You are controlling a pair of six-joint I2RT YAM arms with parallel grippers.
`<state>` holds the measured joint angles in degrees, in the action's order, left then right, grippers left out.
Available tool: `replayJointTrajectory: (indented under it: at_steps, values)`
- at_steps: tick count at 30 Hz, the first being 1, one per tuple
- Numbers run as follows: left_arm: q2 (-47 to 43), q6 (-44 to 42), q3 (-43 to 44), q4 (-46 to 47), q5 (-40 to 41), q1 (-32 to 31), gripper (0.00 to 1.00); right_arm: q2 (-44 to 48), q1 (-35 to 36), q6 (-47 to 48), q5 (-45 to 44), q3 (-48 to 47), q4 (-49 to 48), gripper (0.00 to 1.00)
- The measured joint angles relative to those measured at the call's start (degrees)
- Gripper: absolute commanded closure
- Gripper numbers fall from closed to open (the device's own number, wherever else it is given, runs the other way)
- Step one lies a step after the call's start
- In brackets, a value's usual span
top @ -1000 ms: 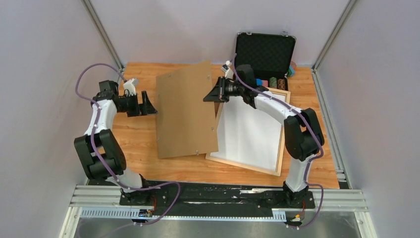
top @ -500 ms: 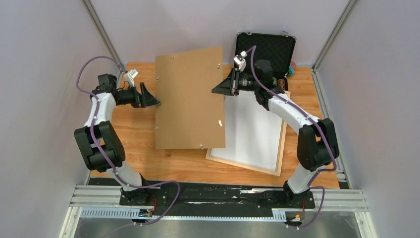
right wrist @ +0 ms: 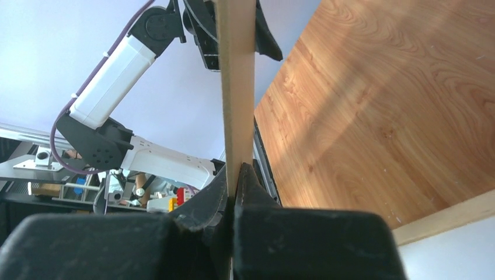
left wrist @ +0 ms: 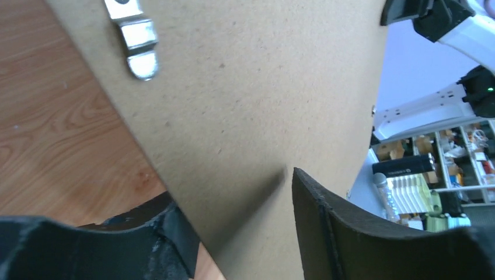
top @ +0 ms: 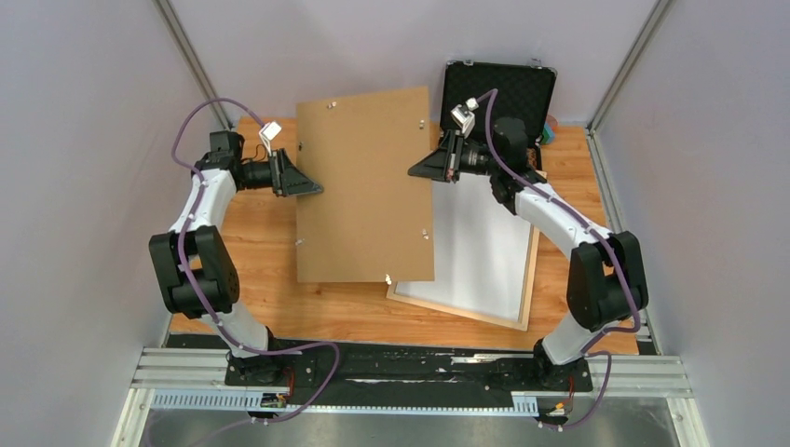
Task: Put the photo into the frame
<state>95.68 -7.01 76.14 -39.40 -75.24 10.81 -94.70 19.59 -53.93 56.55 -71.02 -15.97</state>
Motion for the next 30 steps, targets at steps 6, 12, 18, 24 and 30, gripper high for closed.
replayJointTrajectory:
  at_steps: [6, 12, 18, 24, 30]
  values:
    - [0.0, 1.8, 0.0, 0.3, -3.1, -1.1, 0.64, 3.2, -1.9, 0.2, -0.1, 2.4, -1.2, 1.00]
    - [-0.2, 5.9, 0.0, 1.0, -6.4, -2.3, 0.98, 5.3, -3.6, 3.3, -0.3, 3.9, -1.5, 0.95]
    - [-0.8, 13.1, 0.0, 7.4, -11.1, -4.6, 1.00, 6.8, -5.8, 6.1, -3.8, 6.8, -0.3, 0.54]
    - [-1.3, 27.3, -2.9, 23.6, -8.5, -9.4, 1.00, 11.1, -8.3, 10.1, -7.0, 9.6, 3.3, 0.45]
    - [1.9, 42.5, -3.5, 39.6, -5.3, -15.5, 1.00, 16.2, -13.6, 12.5, -8.2, 12.2, 6.2, 0.37]
